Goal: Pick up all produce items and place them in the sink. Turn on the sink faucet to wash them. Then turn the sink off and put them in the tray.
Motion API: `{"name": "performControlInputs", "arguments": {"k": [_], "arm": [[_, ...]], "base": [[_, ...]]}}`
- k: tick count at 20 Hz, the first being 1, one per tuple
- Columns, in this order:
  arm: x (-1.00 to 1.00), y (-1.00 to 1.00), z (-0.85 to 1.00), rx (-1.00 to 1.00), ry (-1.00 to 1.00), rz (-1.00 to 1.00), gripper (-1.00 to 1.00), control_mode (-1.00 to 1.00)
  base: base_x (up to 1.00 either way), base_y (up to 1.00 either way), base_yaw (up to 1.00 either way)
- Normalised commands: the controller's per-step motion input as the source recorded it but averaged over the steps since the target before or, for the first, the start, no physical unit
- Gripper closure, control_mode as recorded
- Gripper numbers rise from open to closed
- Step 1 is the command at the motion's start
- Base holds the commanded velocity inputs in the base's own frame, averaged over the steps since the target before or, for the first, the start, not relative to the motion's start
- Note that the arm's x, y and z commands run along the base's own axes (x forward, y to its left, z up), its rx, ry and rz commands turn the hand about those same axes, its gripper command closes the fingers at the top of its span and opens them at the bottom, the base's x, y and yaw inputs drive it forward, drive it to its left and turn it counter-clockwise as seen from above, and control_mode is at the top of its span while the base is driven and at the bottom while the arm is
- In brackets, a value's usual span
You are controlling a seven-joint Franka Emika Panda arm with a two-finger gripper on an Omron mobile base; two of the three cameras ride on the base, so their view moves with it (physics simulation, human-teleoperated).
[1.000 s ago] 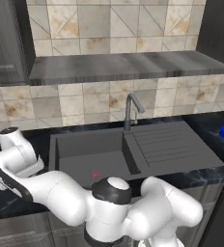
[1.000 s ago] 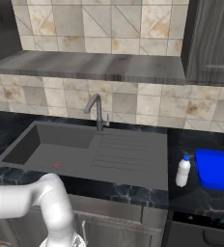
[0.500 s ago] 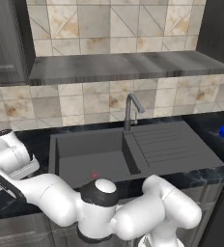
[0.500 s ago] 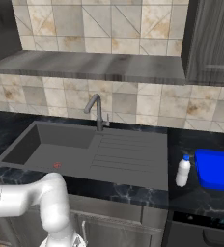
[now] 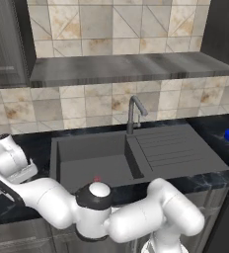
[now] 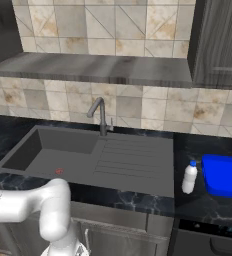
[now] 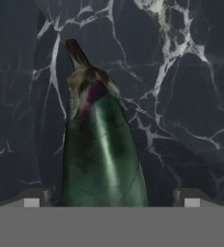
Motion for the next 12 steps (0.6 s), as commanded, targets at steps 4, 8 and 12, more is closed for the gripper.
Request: {"name": "performControlInputs", "arguments": {"k": [4, 8, 12], "arm": [[0.0, 0.14, -0.19, 0.0, 0.0, 0.0, -1.0, -1.0], [-0.06, 0.07, -0.18, 0.0, 0.0, 0.0, 1.0, -1.0], [-0.19, 0.0, -0.1, 0.01, 0.0, 0.0, 1.0, -1.0]], "base": [[0.0, 0.0, 0.0], [0.0, 0.0, 0.0], [0.0, 0.0, 0.0]]}}
